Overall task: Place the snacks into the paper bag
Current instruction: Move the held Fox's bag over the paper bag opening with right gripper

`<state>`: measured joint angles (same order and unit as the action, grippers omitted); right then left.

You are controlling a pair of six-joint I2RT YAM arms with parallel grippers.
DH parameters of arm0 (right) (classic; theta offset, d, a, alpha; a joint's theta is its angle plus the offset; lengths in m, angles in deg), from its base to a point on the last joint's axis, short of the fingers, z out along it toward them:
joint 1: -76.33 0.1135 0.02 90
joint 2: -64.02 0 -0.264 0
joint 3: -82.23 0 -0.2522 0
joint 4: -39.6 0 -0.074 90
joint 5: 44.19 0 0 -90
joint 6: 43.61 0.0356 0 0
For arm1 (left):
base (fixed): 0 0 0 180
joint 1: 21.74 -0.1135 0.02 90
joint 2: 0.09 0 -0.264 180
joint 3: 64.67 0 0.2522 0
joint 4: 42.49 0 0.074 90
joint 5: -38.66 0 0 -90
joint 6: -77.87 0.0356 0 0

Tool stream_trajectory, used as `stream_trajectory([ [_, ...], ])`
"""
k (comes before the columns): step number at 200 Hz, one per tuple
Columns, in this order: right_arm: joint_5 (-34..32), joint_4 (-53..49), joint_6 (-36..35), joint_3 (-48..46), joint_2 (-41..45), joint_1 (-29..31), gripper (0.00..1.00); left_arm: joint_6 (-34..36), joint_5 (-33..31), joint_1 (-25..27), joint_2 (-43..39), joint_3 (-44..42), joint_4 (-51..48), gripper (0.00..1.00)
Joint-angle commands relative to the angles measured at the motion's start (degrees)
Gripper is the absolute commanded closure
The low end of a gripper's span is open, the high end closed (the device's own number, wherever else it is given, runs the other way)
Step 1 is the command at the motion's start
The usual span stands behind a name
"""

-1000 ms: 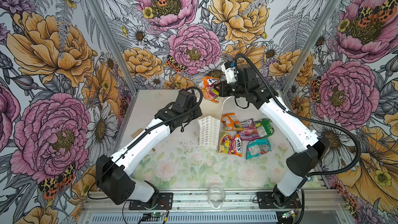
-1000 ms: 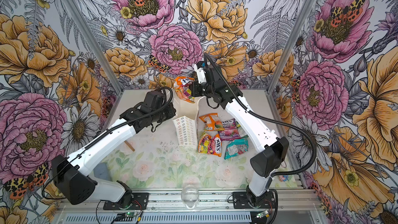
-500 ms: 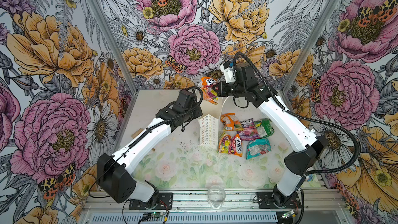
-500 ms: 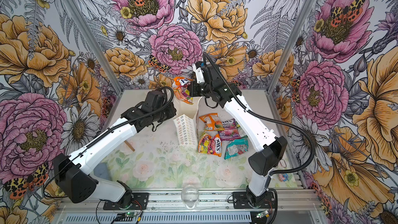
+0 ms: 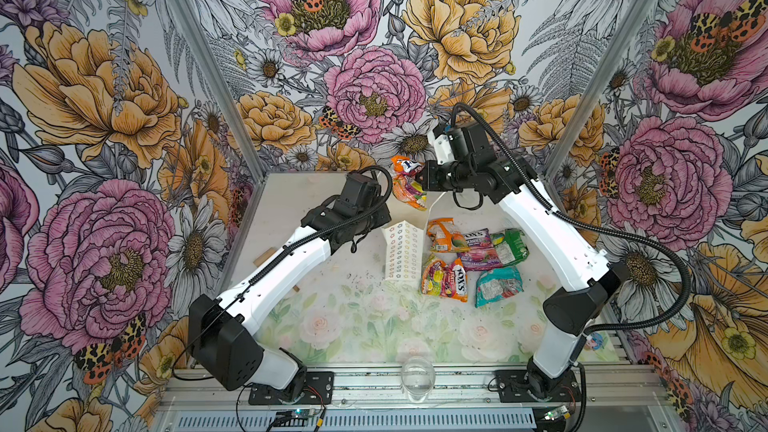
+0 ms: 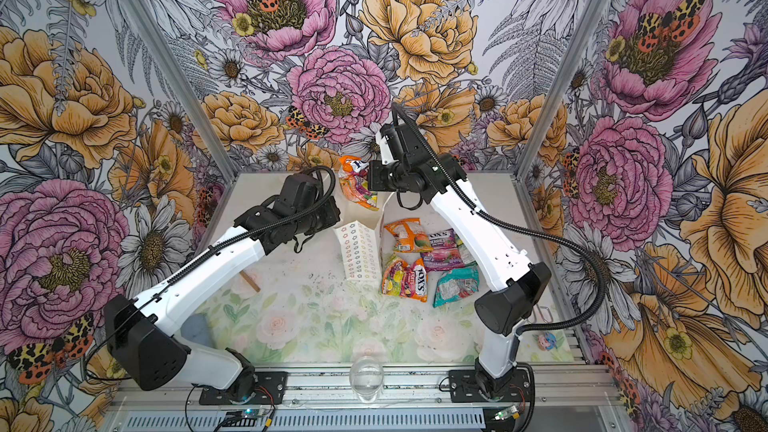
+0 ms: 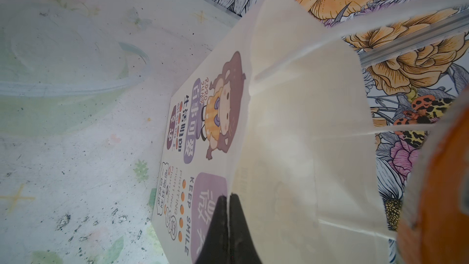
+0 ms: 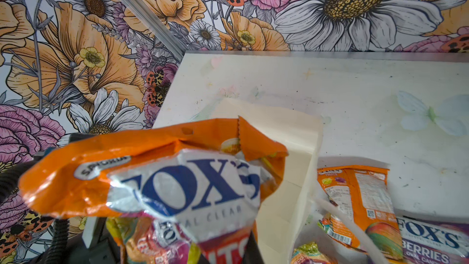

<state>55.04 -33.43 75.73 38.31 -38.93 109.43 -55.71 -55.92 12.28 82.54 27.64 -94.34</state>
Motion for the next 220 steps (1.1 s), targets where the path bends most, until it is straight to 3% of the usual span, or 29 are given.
stream_trajectory([
  [1, -1.06, -1.39, 1.18, 1.85, -0.75, 0.64, 1.00, 0.07, -1.49, 0.63, -0.19, 0.91, 0.56, 1.00],
  [220, -10.47, -15.38, 1.80, 8.90, -6.63, 4.24, 1.00, -0.54, -1.63, 0.79, -1.07, 0.45, 0.75, 1.00],
])
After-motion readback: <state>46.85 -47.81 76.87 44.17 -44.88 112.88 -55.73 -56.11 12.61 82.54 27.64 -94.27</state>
